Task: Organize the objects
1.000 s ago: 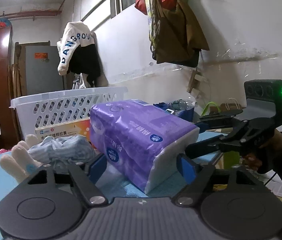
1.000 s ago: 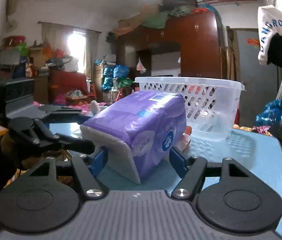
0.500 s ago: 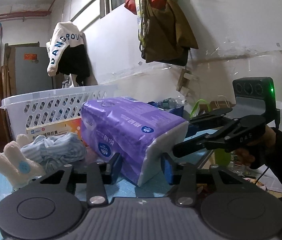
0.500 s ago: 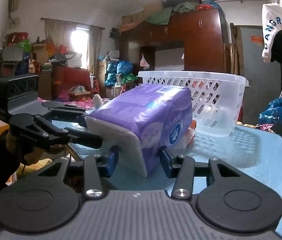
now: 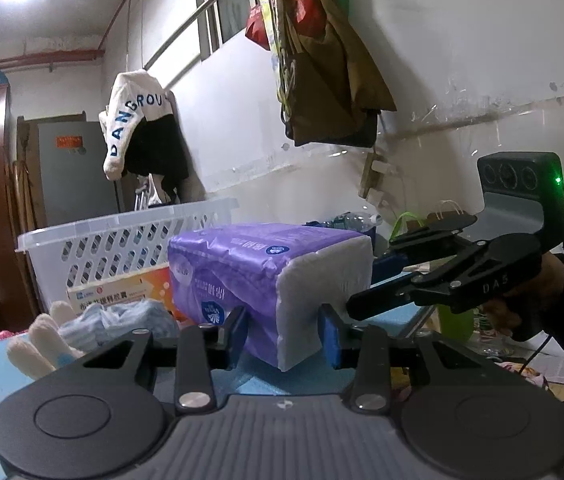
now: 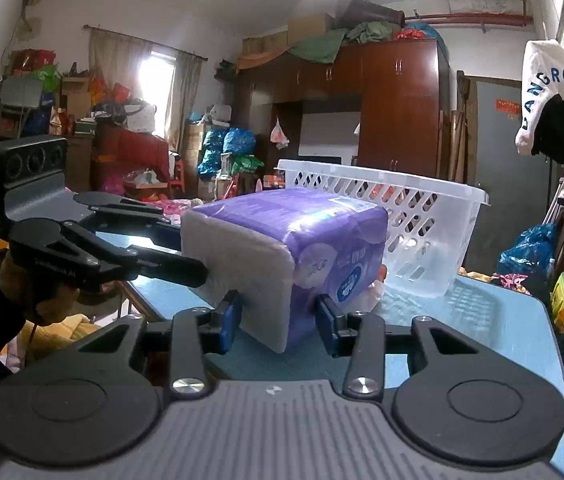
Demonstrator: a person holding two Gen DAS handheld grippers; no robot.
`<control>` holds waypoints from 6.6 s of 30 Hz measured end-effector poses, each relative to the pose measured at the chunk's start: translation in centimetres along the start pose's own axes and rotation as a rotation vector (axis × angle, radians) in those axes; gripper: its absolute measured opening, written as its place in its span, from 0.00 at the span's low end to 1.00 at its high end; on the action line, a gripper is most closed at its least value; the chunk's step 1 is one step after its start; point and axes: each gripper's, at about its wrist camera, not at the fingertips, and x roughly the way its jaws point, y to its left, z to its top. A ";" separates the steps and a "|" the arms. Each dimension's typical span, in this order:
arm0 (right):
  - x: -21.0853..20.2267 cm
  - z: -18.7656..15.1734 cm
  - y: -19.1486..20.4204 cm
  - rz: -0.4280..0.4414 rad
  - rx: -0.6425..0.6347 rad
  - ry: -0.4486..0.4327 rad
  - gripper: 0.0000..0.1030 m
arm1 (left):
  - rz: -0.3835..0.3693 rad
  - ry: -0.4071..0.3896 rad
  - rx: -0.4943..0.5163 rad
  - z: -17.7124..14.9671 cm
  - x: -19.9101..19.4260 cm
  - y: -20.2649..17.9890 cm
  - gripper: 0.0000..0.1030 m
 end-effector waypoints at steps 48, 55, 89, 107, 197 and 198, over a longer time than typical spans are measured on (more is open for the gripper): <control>14.5 13.8 -6.9 -0.107 -0.044 0.092 0.41 | 0.130 0.116 0.024 13.9 11.1 15.1 0.43; 15.7 14.2 -7.8 -0.080 -0.005 0.205 0.41 | 0.120 0.229 -0.051 13.6 12.5 17.5 0.44; 5.2 9.8 -4.1 -0.190 0.223 0.016 1.00 | 0.287 0.189 -0.055 10.2 4.8 12.7 0.83; 2.8 -1.0 -1.0 -0.142 0.371 0.059 1.00 | 0.348 0.104 -0.218 2.1 -2.8 8.0 0.83; 4.9 9.2 2.9 -0.043 0.010 -0.039 0.23 | 0.307 -0.055 -0.109 9.5 -0.8 8.4 0.33; 4.7 9.7 2.6 -0.050 0.007 -0.049 0.23 | 0.307 -0.063 -0.092 10.3 -0.6 8.3 0.33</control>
